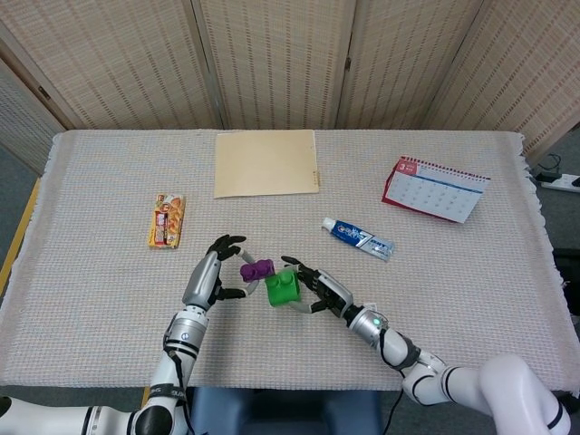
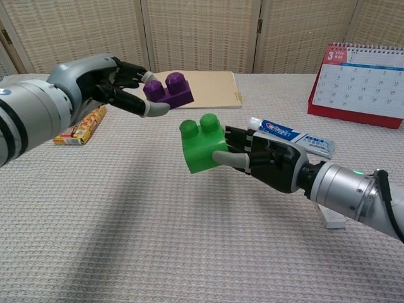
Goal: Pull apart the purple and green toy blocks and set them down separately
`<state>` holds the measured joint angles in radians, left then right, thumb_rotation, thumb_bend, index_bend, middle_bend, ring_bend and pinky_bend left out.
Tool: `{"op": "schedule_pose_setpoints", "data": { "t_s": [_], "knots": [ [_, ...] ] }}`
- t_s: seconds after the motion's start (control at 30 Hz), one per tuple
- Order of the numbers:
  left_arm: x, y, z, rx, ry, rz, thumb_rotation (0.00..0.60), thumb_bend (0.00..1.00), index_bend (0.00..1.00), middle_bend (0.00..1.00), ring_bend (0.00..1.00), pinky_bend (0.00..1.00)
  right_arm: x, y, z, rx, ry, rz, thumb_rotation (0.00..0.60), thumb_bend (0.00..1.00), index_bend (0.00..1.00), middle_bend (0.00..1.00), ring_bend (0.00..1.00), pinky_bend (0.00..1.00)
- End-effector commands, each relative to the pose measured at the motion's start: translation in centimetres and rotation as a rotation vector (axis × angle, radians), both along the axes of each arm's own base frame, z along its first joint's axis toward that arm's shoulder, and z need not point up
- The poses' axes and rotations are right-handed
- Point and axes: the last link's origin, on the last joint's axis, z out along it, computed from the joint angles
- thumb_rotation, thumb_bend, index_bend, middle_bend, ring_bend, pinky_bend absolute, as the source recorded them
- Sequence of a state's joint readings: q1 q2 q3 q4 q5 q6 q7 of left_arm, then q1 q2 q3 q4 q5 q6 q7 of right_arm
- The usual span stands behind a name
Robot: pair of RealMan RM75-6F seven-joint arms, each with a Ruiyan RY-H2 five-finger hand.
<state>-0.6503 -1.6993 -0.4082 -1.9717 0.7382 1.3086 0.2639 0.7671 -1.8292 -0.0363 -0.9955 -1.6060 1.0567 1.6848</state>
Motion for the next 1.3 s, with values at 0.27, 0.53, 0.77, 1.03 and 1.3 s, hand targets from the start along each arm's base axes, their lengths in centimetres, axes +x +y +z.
{"op": "schedule_pose_setpoints", "data": {
  "t_s": [0.27,0.53,0.77,1.03,1.3],
  "knots": [
    [-3.7,-0.1,0.8,0.002,0.043,0.012,0.6,0.61,0.75,0.21,0.0,0.0,-3.0,0.0,4.5,-0.311,0.354,0.124,0.6,0.36,0.78,0.07,0.0,0.0],
    [-8.5,0.2,-0.6,0.007,0.193,-0.021,0.6,0.61,0.73,0.21,0.0,0.0,-4.5,0.8,7.3,-0.404,0.754,0.225,0.6,0.36,0.78,0.07,0.0,0.0],
    [-10.2,0.2,-2.8,-0.049,0.264,-0.055,0.6,0.61,0.69,0.2,0.0,0.0,-7.2,0.7,8.1,-0.51,1.063,0.283,0.6,0.36,0.76,0.03,0.0,0.0],
    [-11.3,0.8,-5.2,-0.137,0.271,-0.101,0.6,0.6,0.54,0.12,0.0,0.0,-8.2,0.3,8.5,-0.555,1.138,0.264,0.6,0.36,0.63,0.01,0.0,0.0],
    [-11.0,1.4,-5.0,-0.119,0.255,-0.116,0.6,0.29,0.0,0.0,0.0,0.0,-8.0,0.2,9.5,-0.518,1.122,0.284,0.6,0.36,0.0,0.0,0.0,0.0]
  ]
}}
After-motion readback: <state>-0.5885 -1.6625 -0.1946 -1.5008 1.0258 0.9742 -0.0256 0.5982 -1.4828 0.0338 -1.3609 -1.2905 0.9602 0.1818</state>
